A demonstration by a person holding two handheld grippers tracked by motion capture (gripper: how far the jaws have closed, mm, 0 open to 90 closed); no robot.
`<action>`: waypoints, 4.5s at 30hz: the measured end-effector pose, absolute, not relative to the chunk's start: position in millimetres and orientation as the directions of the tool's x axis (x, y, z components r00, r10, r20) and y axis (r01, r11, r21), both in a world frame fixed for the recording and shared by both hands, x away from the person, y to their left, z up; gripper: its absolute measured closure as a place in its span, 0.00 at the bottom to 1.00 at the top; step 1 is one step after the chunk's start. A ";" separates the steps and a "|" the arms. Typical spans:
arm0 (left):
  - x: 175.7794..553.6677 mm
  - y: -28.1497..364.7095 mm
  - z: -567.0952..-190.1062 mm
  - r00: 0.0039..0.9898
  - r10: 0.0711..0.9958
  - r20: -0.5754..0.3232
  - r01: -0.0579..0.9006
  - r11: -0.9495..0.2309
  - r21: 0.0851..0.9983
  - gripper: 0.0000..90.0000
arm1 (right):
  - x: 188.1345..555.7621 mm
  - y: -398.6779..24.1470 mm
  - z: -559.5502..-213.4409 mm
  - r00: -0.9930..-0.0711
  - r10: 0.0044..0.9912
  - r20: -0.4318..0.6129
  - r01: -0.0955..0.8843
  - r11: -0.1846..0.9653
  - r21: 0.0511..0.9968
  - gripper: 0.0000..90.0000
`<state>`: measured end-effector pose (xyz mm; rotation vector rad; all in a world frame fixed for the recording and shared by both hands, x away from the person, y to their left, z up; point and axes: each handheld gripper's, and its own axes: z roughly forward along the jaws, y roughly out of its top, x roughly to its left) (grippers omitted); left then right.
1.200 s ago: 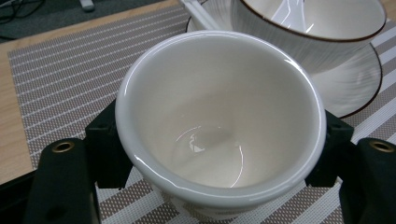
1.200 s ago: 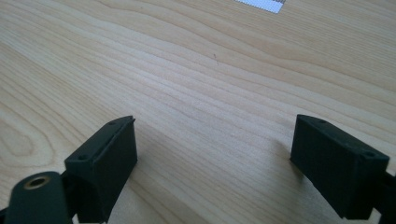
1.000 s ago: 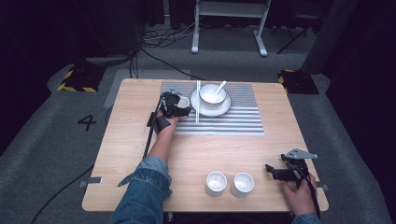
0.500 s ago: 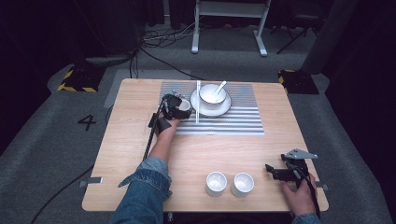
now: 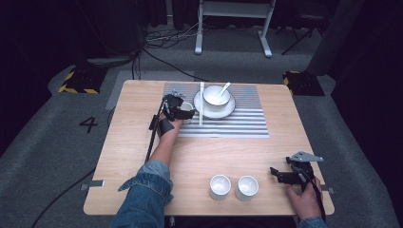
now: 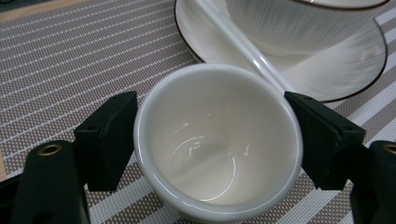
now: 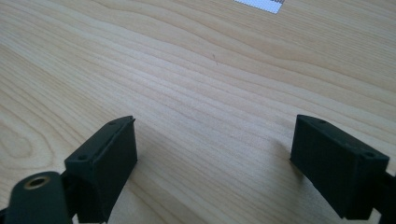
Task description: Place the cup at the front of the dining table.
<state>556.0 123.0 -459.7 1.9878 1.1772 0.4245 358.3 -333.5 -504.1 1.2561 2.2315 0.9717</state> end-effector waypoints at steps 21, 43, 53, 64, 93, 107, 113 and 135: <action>516.3 128.1 -414.2 0.585 0.811 -0.009 0.511 -0.360 0.780 0.23 | 358.9 -333.1 -504.2 -0.516 0.857 -0.007 0.579 0.355 0.734 0.16; 462.8 164.6 -393.2 0.627 0.779 -0.017 0.490 -0.378 0.785 0.24 | 359.3 -332.5 -504.1 -0.519 0.855 -0.006 0.579 0.356 0.734 0.16; 439.4 184.5 -392.0 0.617 0.787 -0.023 0.527 -0.391 0.755 0.23 | 359.3 -332.5 -504.1 -0.519 0.855 -0.006 0.579 0.356 0.734 0.16; 401.6 194.0 -396.9 0.565 0.824 -0.050 0.542 -0.325 0.775 0.18 | 359.2 -332.5 -504.2 -0.519 0.855 -0.007 0.578 0.357 0.734 0.16; 326.4 215.8 -420.4 0.540 0.842 -0.008 0.588 -0.370 0.720 0.18 | 359.4 -332.7 -504.1 -0.521 0.854 -0.004 0.579 0.356 0.734 0.16; 306.9 235.5 -449.3 0.501 0.862 -0.071 0.623 -0.302 0.722 0.18 | 359.4 -332.7 -504.1 -0.521 0.854 -0.004 0.579 0.356 0.734 0.16; 306.0 234.6 -463.3 0.517 0.854 -0.056 0.642 -0.343 0.686 0.18 | 359.4 -332.7 -504.1 -0.521 0.853 -0.004 0.579 0.356 0.734 0.16; 304.4 215.9 -491.2 0.584 0.811 -0.027 0.678 -0.469 0.566 0.17 | 359.4 -332.7 -504.1 -0.521 0.853 -0.004 0.579 0.356 0.734 0.16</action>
